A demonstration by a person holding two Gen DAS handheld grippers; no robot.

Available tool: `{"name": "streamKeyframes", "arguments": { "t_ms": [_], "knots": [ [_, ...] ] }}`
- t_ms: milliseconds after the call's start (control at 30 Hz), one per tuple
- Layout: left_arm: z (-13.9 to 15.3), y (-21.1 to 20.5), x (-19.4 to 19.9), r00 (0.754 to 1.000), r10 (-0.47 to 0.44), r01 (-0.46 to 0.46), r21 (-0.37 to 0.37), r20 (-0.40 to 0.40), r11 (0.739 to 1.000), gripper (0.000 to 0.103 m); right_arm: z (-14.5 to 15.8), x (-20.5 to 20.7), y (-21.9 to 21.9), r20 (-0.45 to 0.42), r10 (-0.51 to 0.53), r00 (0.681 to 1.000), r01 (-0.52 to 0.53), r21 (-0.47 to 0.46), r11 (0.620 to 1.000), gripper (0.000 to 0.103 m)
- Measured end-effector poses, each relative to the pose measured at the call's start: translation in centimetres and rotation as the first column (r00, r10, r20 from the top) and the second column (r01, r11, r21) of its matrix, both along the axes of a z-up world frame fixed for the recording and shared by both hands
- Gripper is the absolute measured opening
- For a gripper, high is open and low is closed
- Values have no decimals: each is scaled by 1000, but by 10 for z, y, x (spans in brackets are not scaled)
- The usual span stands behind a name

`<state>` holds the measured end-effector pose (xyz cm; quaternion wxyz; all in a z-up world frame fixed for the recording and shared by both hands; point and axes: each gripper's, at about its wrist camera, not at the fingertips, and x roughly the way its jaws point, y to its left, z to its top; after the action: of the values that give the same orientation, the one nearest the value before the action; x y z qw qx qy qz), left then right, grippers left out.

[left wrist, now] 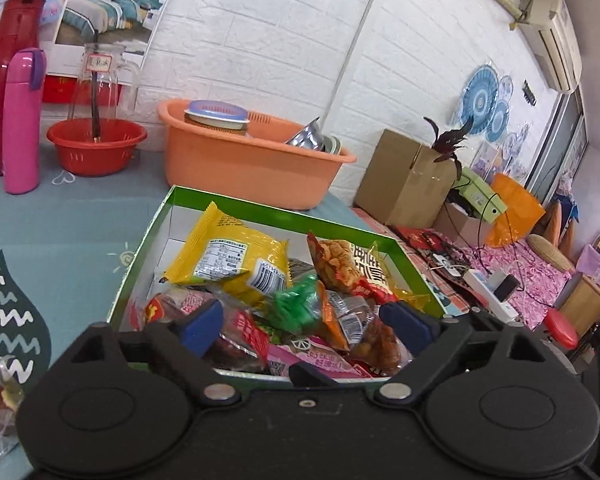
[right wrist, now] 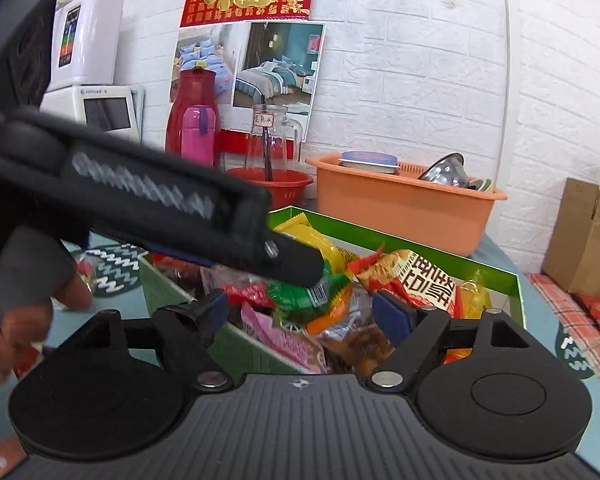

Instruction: Organize snacks

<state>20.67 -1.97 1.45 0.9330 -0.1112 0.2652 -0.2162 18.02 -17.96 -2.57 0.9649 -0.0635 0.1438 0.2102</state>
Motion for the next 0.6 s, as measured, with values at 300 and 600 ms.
{"name": "streamKeyframes", "arguments": {
  "t_ms": [300, 600],
  "knots": [
    [36, 20, -57, 996, 56, -55, -17, 68, 998, 103, 24, -34, -6, 4, -3, 1000, 3, 44, 999, 103],
    [36, 78, -126, 968, 246, -244, -40, 49, 969, 103, 35, -83, -3, -39, 101, 994, -97, 85, 992, 103]
  ]
}}
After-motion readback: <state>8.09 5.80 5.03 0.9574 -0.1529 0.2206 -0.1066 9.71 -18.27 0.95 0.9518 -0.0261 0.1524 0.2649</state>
